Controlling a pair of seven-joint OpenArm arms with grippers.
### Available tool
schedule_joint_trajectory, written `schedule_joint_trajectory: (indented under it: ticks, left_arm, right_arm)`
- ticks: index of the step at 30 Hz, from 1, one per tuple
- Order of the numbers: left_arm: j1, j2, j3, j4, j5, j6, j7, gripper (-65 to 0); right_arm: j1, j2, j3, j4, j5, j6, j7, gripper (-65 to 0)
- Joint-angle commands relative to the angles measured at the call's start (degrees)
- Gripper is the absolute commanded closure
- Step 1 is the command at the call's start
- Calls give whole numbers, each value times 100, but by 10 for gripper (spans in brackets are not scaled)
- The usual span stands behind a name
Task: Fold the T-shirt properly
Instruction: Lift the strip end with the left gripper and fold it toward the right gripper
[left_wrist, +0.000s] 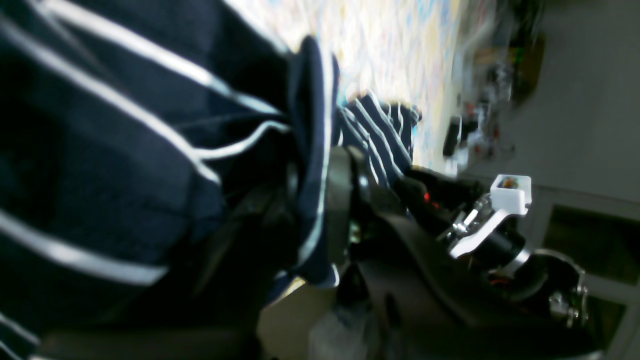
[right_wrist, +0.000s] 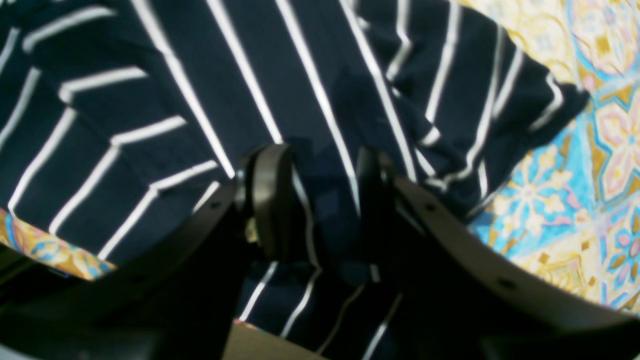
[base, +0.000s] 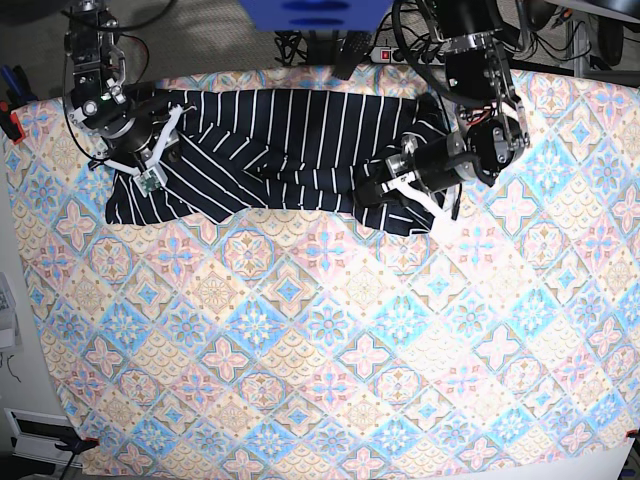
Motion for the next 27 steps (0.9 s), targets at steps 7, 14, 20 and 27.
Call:
schedule_joint_trajectory:
  ticks: [7, 14, 20, 27]
  left_arm:
    - [-519, -172, 1085, -540, 142, -34, -25, -35]
    - [-704, -304, 1744, -698, 124, -34, 186, -39]
    - [-730, -427, 2070, -610, 80, -201, 358, -89]
    - [-677, -620, 2035, -188, 98, -1195, 358, -240]
  right_arm:
    - [18, 41, 23, 124, 44, 10, 91, -214]
    - [27, 41, 32, 124, 44, 10, 91, -215]
    - [36, 41, 32, 124, 44, 10, 82, -216]
    - [80, 41, 23, 124, 44, 10, 47, -216]
